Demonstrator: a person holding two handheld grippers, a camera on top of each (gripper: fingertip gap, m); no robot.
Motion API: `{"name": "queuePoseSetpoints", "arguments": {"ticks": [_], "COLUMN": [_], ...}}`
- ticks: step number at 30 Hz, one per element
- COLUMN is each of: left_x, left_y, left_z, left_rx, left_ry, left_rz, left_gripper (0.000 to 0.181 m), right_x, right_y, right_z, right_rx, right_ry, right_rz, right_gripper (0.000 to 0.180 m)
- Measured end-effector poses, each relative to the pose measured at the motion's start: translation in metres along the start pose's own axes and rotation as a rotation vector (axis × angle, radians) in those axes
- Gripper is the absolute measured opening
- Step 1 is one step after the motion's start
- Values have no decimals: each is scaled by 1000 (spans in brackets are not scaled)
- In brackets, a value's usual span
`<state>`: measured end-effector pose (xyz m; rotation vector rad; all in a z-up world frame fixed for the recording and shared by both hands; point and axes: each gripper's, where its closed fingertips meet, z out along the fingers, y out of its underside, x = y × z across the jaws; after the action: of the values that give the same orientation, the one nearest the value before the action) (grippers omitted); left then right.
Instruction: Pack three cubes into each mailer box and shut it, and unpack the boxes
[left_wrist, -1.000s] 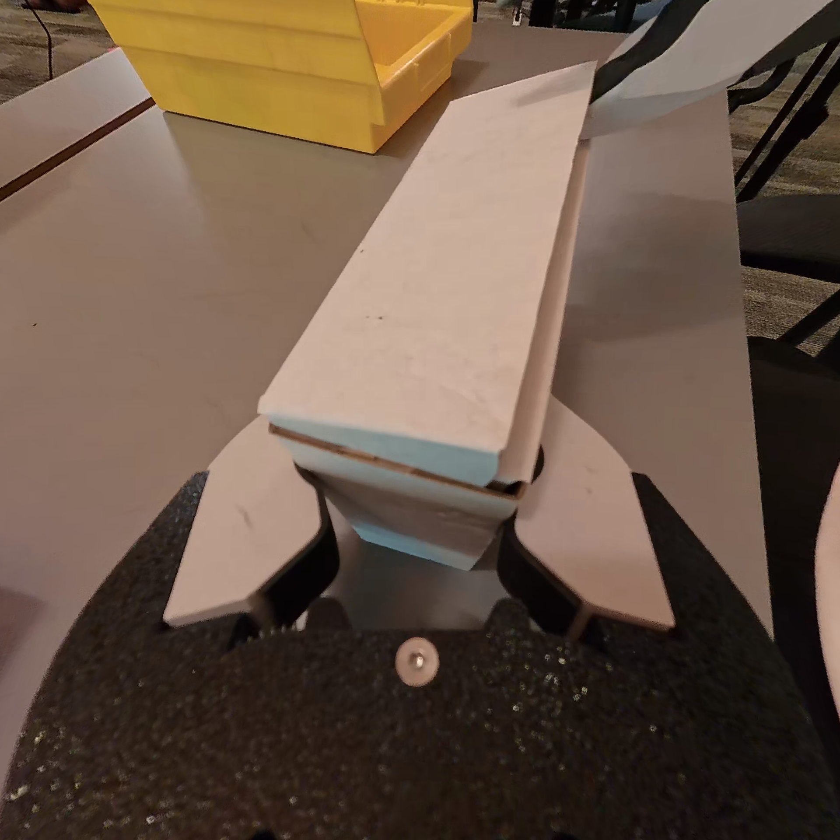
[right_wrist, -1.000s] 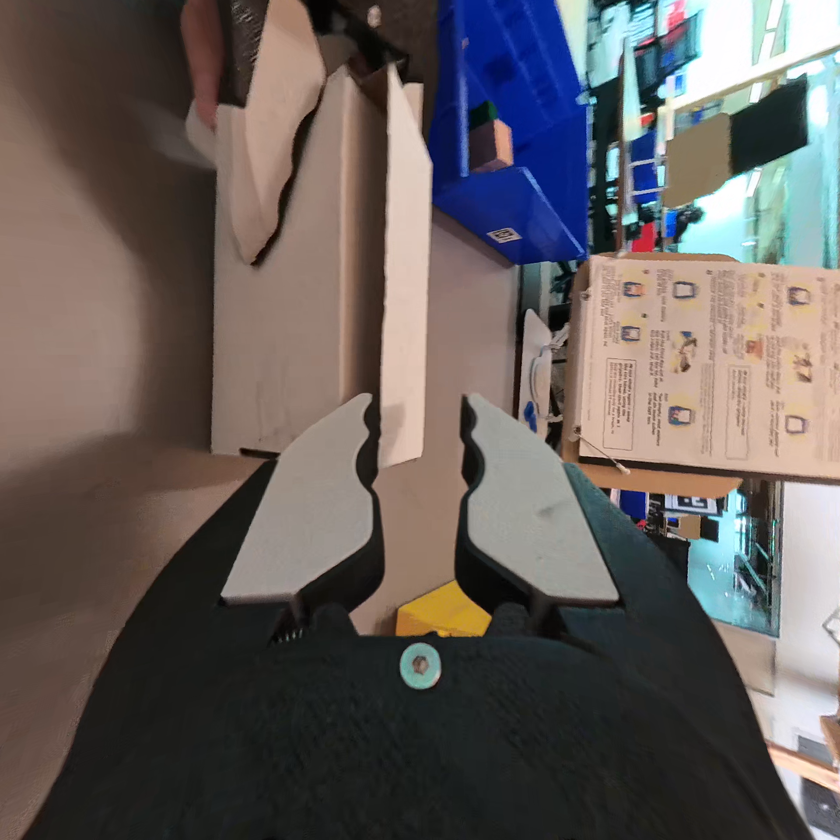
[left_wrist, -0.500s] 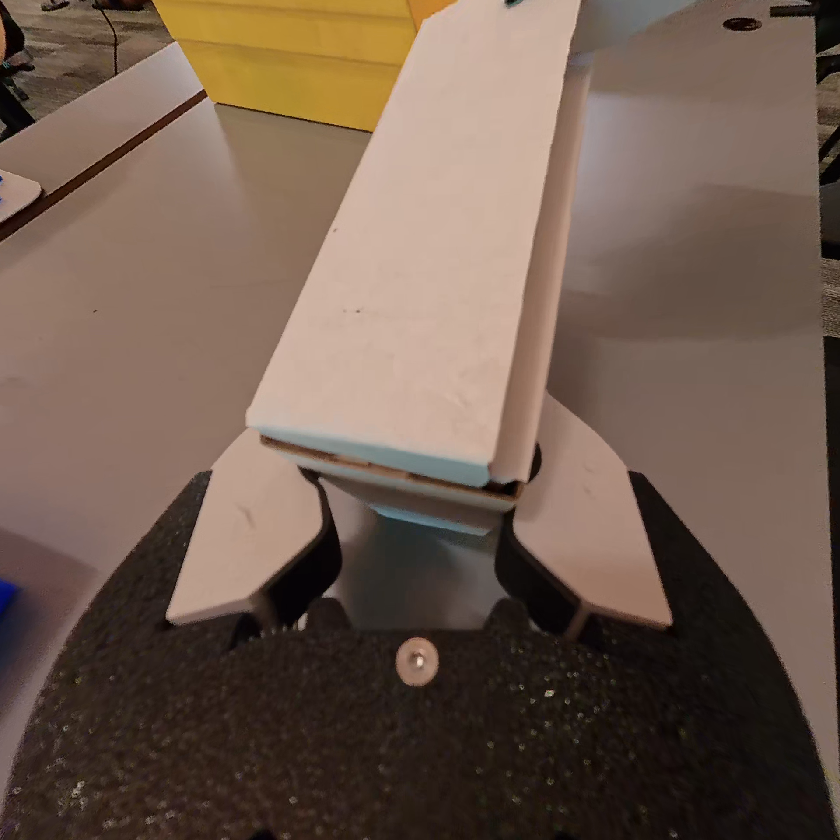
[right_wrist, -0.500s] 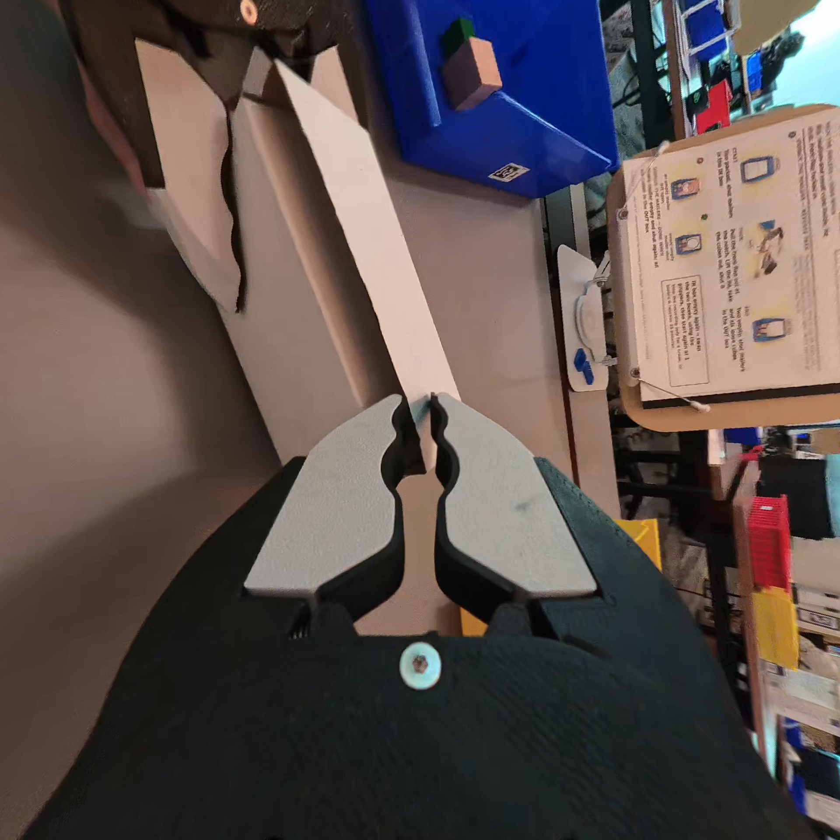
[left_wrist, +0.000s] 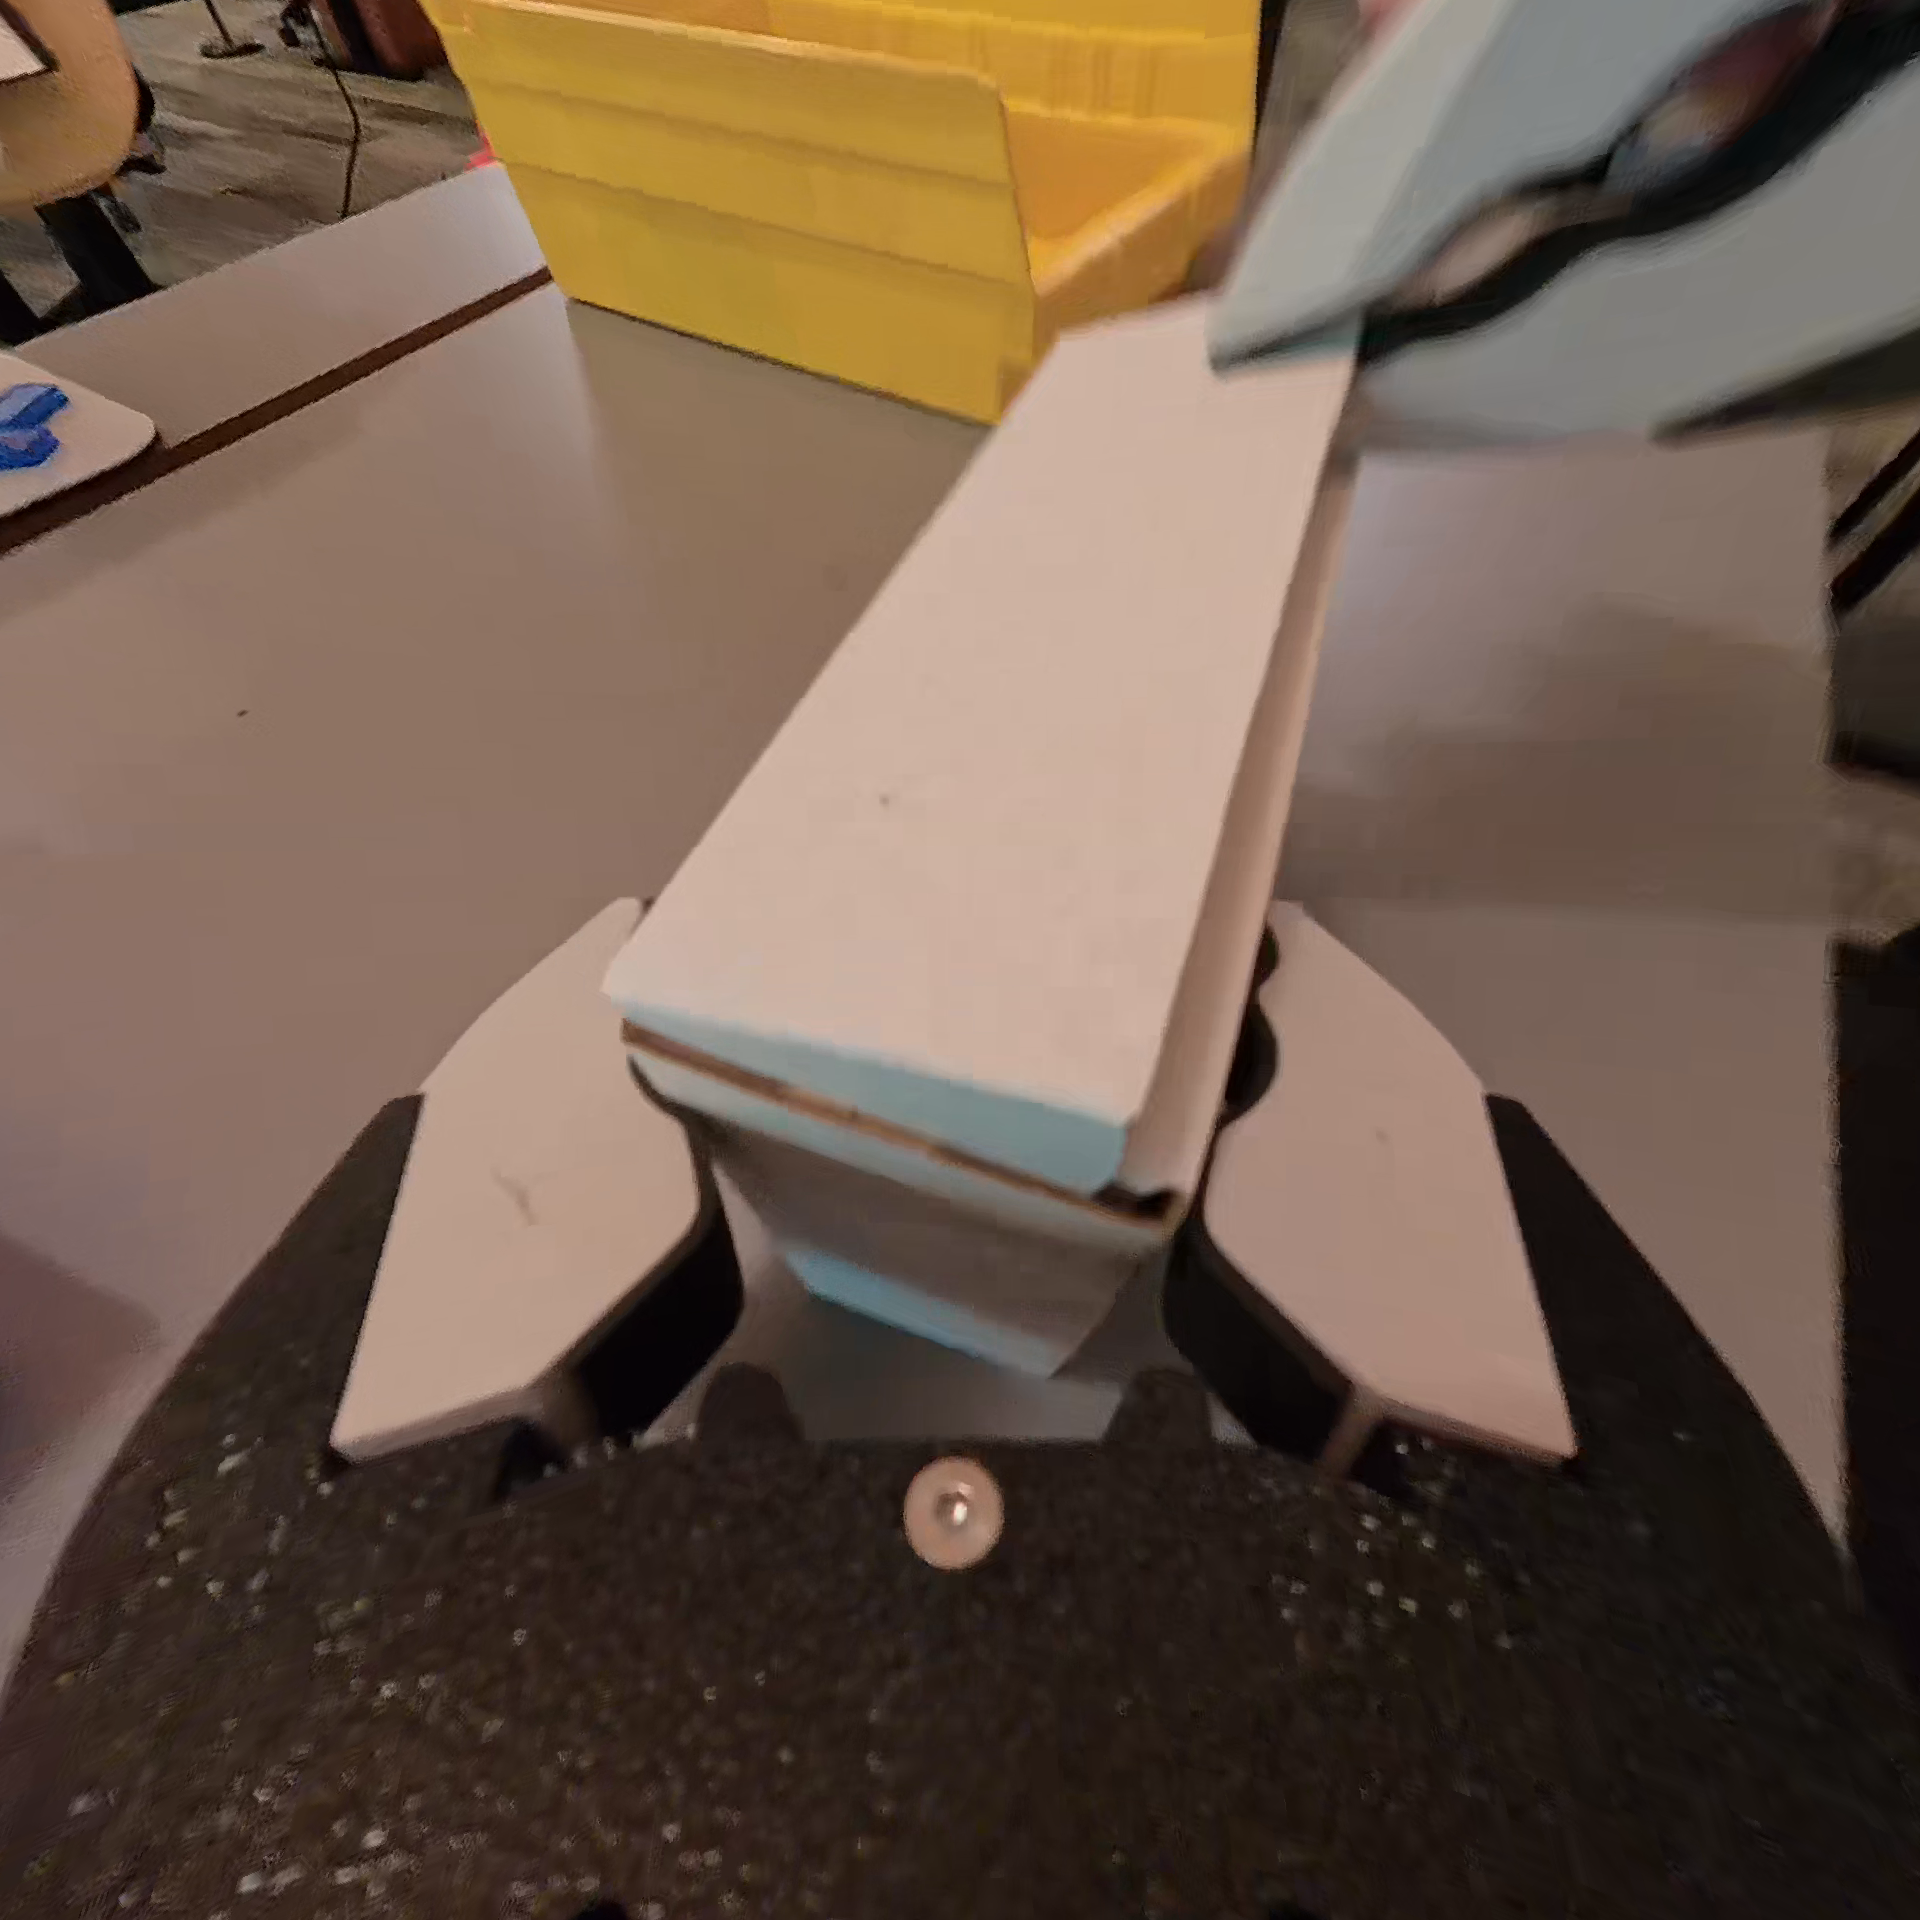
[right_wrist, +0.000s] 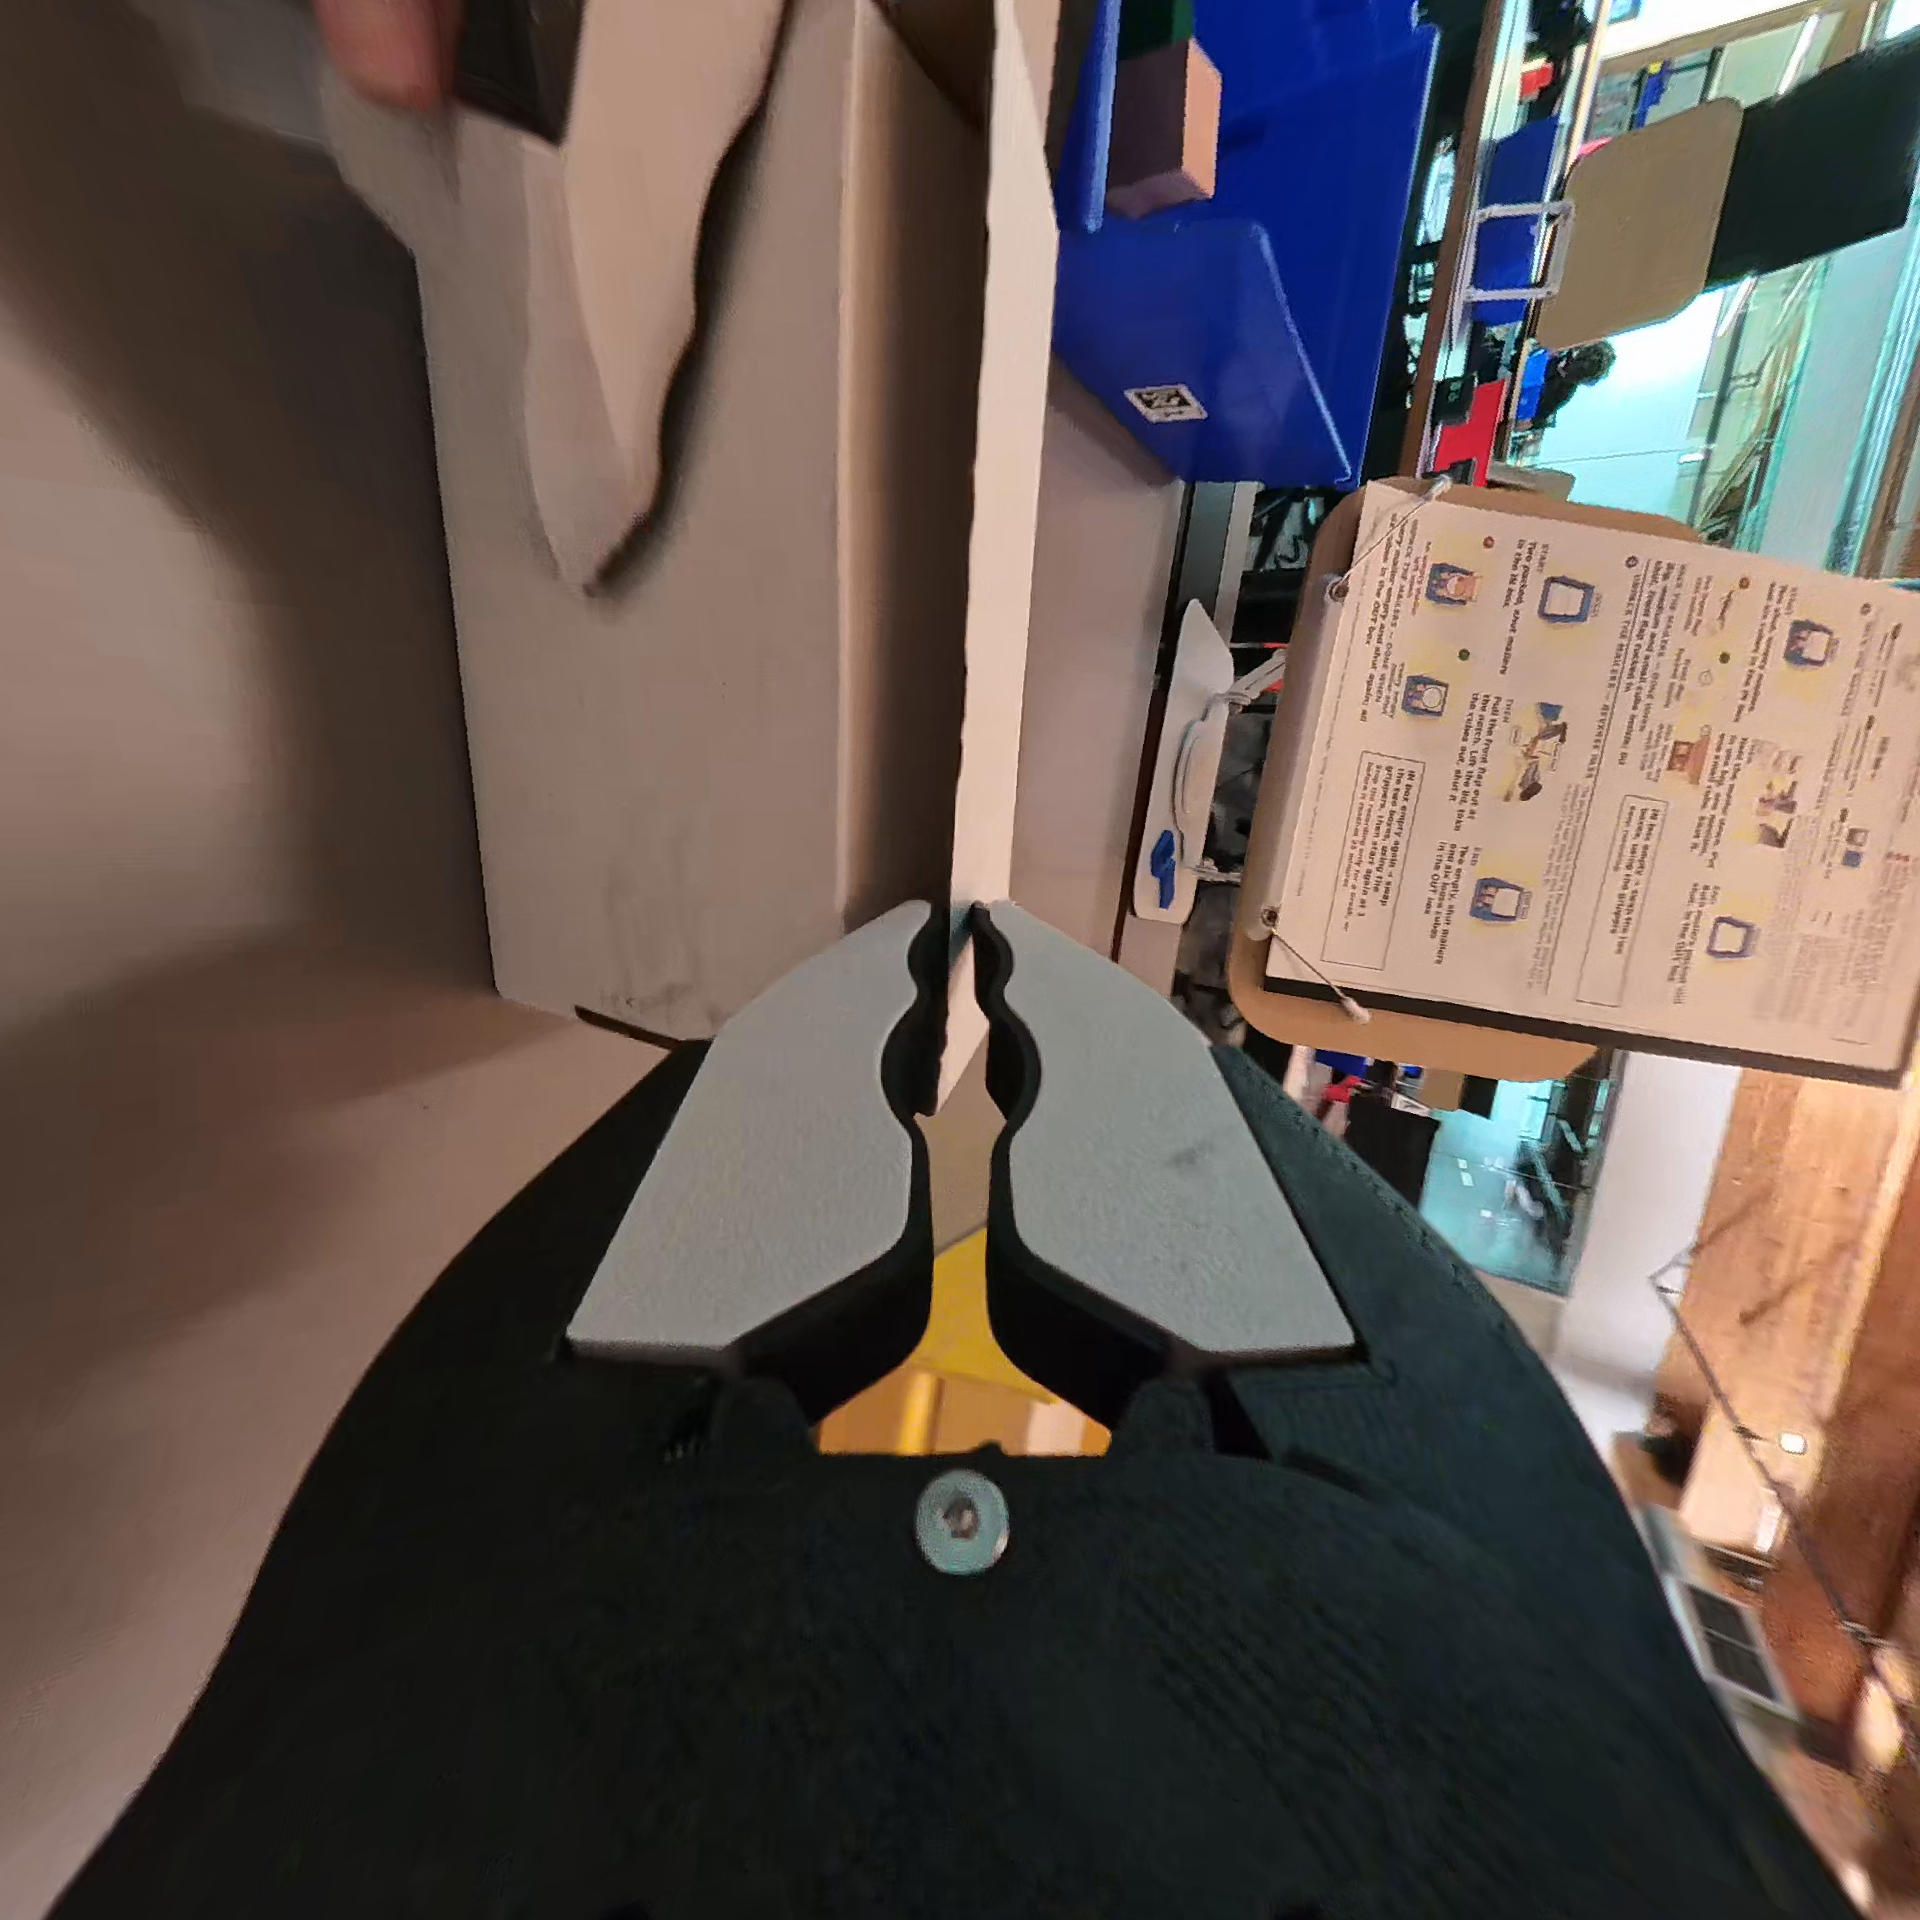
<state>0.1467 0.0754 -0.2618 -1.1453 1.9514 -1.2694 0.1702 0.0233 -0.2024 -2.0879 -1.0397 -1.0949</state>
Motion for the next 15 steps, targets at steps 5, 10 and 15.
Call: {"name": "queuePoseSetpoints", "arguments": {"ticks": [5,10,15], "left_x": [-4,-8,-3], "left_y": [-2,-1,0], "left_z": [2,6,6], "left_rx": [7,-11,-12], "left_ry": [-6,-9,3], "left_rz": [-22,37,75], "left_gripper": [104,102,97], "right_x": [-1,-1,-2], "right_y": [-2,-1,0], "right_z": [0,0,-4], "right_rx": [28,43,57], "right_ry": [-24,-36,-111], "right_rz": [20,35,118], "right_gripper": [5,5,7]}}
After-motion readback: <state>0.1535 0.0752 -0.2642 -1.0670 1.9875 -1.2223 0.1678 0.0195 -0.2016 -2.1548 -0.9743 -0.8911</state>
